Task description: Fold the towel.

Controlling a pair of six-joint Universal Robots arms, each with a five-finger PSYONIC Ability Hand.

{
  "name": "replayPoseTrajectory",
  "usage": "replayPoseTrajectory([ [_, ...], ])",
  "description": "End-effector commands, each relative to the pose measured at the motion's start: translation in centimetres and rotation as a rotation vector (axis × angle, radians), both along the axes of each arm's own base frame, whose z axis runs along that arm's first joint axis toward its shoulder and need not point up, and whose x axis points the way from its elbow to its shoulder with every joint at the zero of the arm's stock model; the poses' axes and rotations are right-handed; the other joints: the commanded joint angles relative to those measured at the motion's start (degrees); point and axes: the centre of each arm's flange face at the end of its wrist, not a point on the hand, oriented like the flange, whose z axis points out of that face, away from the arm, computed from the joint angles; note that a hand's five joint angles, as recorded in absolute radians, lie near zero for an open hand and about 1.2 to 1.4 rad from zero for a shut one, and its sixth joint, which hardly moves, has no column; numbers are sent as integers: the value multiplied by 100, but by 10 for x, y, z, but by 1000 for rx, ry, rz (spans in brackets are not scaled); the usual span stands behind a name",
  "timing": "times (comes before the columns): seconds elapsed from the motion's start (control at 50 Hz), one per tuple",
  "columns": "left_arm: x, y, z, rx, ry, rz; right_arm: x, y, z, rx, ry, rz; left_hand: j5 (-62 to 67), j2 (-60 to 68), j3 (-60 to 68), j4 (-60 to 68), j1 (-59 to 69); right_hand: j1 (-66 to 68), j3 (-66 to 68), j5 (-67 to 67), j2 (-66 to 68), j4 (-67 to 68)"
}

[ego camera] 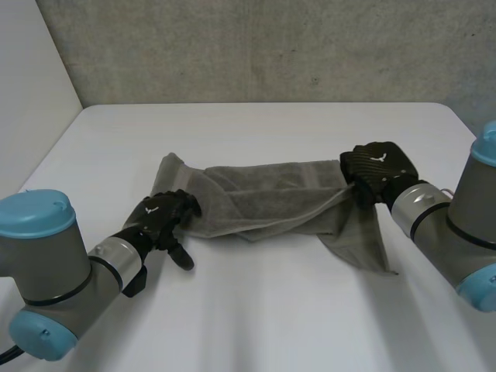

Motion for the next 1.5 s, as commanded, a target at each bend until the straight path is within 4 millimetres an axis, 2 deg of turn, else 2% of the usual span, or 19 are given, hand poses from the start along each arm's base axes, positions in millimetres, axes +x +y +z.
replayPoseTrajectory([
  [0.02,-4,-10,4,-77,22,0,-13,-16,-15,19,8,-47,-114,-338,-418,-384,-341,371,365,335,322,309],
  [0.22,-4,-42,-7,-328,-167,21,-12,-20,-28,51,18,-48,4,-221,-300,-266,-223,371,365,335,322,309],
  [0.4,-4,-40,-22,-309,-223,0,-13,-19,-31,57,16,-49,54,-170,-250,-216,-173,371,365,335,322,309],
  [0.62,-5,-42,-21,-314,-220,-2,-12,-19,-35,68,18,-48,223,-2,-81,-47,-5,371,365,335,322,309],
  [0.68,-6,-46,-20,-321,-216,4,-12,-19,-34,68,14,-49,1181,957,878,911,954,371,365,335,322,309],
  [0.72,-8,-49,-18,-328,-209,5,-12,-19,-35,70,14,-49,3021,2796,2717,2751,2793,371,365,335,322,309],
  [0.74,-8,-49,-18,-329,-209,5,-12,-19,-35,72,14,-50,3032,2807,2728,2762,2804,371,365,335,322,309],
  [0.76,-8,-49,-20,-324,-206,3,-12,-19,-35,72,14,-50,4231,4006,3927,3961,4003,371,365,335,322,309],
  [0.78,-8,-49,-20,-324,-206,3,-12,-19,-34,70,11,-50,4243,4018,3939,3973,4015,371,365,335,322,309],
  [0.84,-10,-48,-22,-318,-207,-6,-12,-19,-34,71,12,-51,6322,6098,6018,6052,6095,371,365,335,322,309],
  [0.88,-11,-47,-23,-316,-209,-10,-12,-19,-34,70,12,-51,6493,6268,6189,6223,6266,371,365,335,322,309],
  [1.04,-9,-45,-20,-316,-207,-8,-13,-18,-35,75,11,-52,6495,6270,6191,6225,6267,371,365,335,322,309],
  [1.06,-9,-43,-21,-313,-209,-10,-12,-17,-35,77,11,-51,5448,5223,5144,5178,5220,371,365,335,322,309],
  [1.08,-9,-43,-21,-313,-209,-10,-12,-17,-35,78,12,-49,5437,5213,5133,5167,5210,371,365,335,322,309],
  [1.1,-8,-41,-21,-310,-214,-10,-12,-17,-35,78,12,-49,3372,3148,3068,3102,3145,371,365,335,322,309],
  [1.12,-7,-39,-22,-307,-223,-13,-10,-15,-36,81,12,-43,2402,2178,2099,2132,2175,371,365,335,322,309],
  [1.22,-4,-32,-24,-292,-229,-16,-9,-14,-38,87,14,-39,1404,1179,1100,1134,1177,371,365,335,322,309],
  [1.32,-3,-30,-26,-286,-231,-17,-9,-13,-39,90,16,-35,1282,1058,979,1012,1055,371,365,335,322,309],
  [1.5,-8,-43,-28,-309,-226,-6,-9,-13,-40,91,16,-34,1634,1409,1330,1364,1406,371,365,335,322,309],
])
